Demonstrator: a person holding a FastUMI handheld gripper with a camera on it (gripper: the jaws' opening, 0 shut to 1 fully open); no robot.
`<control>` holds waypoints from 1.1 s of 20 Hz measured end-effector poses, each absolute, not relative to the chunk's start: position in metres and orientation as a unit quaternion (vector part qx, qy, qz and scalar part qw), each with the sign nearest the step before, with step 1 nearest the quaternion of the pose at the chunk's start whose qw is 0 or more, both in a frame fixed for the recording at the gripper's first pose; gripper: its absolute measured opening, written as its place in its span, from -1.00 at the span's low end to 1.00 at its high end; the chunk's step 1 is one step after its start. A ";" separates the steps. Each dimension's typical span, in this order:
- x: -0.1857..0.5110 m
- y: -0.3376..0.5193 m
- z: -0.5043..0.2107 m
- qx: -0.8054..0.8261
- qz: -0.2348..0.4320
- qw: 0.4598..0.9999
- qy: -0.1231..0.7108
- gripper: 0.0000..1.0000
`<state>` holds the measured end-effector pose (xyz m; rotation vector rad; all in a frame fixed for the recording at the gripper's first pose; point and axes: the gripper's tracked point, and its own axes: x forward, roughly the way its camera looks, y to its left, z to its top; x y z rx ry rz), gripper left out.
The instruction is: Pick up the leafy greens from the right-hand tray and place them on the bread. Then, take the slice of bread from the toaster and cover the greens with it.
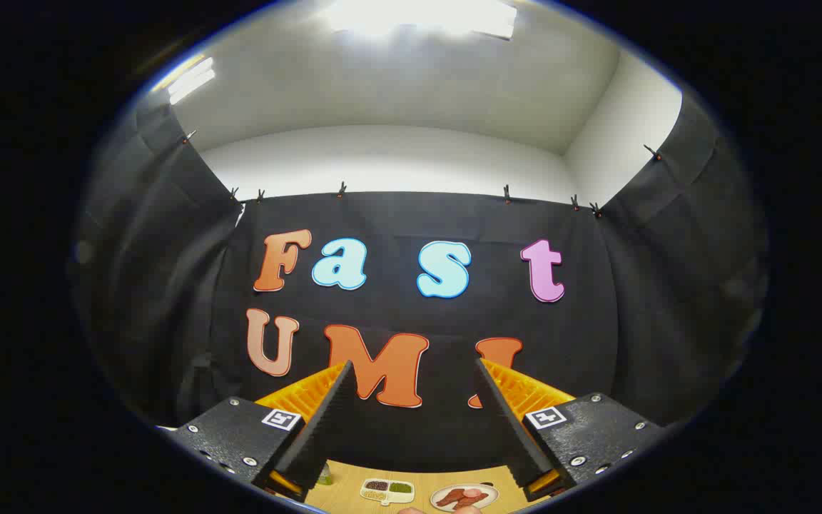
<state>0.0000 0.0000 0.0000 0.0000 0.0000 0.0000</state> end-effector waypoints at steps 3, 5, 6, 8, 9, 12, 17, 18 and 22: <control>0.003 -0.001 -0.003 -0.009 -0.001 1.000 0.006 0.97; 0.004 -0.001 -0.002 -0.009 0.001 1.000 0.007 0.97; 0.004 -0.001 -0.002 -0.010 0.001 1.000 0.005 0.97; 0.007 -0.002 -0.002 -0.011 0.001 1.000 0.006 0.96; 0.006 -0.002 -0.003 -0.012 0.002 1.000 0.009 0.97; 0.010 -0.008 -0.003 -0.014 -0.002 1.000 0.008 0.97; 0.012 -0.012 -0.010 -0.010 -0.010 1.000 0.013 0.97; 0.013 -0.010 -0.012 -0.005 -0.008 1.000 0.015 0.97; 0.011 0.004 -0.021 0.020 0.009 0.999 0.024 0.97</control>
